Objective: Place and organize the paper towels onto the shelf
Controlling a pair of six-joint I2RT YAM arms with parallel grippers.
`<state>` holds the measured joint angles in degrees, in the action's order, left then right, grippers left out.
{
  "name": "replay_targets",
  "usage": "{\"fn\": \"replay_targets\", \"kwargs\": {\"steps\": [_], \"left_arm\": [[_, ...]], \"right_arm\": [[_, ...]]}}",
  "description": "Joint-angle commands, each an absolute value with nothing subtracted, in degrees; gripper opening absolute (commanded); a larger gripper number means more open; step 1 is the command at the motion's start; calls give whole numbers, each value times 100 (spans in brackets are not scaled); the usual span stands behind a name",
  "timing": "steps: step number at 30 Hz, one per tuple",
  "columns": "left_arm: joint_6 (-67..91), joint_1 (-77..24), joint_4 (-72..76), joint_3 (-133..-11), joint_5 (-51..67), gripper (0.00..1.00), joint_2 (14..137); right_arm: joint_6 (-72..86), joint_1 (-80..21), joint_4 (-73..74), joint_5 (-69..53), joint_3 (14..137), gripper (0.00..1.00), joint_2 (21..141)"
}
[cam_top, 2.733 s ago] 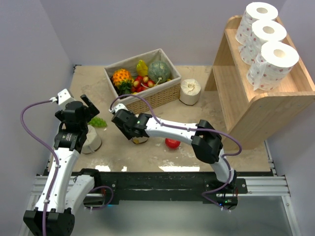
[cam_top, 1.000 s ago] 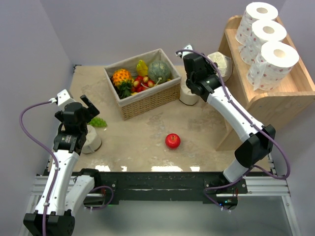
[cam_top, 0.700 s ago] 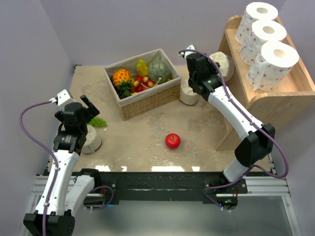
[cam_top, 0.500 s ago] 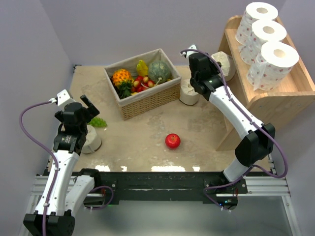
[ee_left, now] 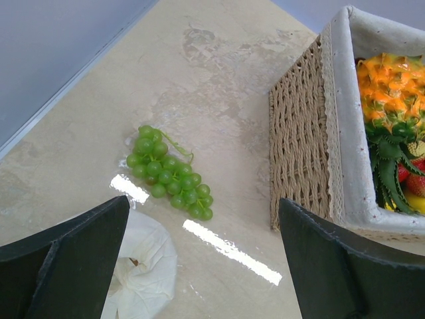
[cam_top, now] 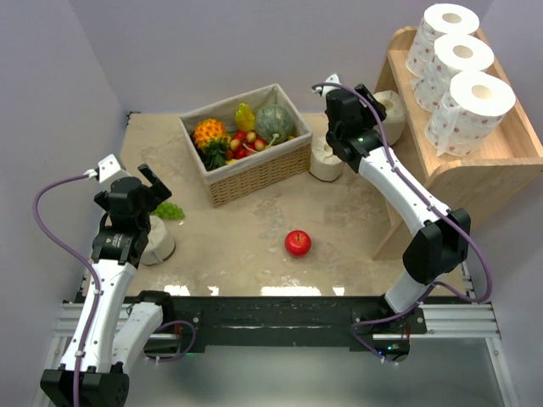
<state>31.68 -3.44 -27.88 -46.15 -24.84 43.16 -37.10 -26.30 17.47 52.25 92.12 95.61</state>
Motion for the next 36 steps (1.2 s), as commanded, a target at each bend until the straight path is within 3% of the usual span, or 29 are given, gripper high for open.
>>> {"fn": "replay_targets", "kwargs": {"steps": [1,9,18,26,29,36], "left_arm": [[3067,-360,-2558,-4614,-2487,100,4280],[3067,-360,-2549,-4614,-2452,100,4271],[3067,-360,-2540,-4605,-2443,100,4245],[3059,-369,-2540,-4605,-2452,100,4210],[3059,-378,-2540,-4597,-2461,100,4210],[3050,-378,-2540,-4597,-2487,100,4219]], "right_arm": [[-4279,-2619,1240,5747,9404,71,9483],[-4377,-2681,1274,5766,9641,81,9483],[-4447,-3120,1344,5397,9598,80,9317],[-4157,-3208,1924,5185,9501,44,9483],[-4087,-3147,2065,5247,9527,38,9589],[-3999,-2892,2197,5229,9571,37,9738]]}}
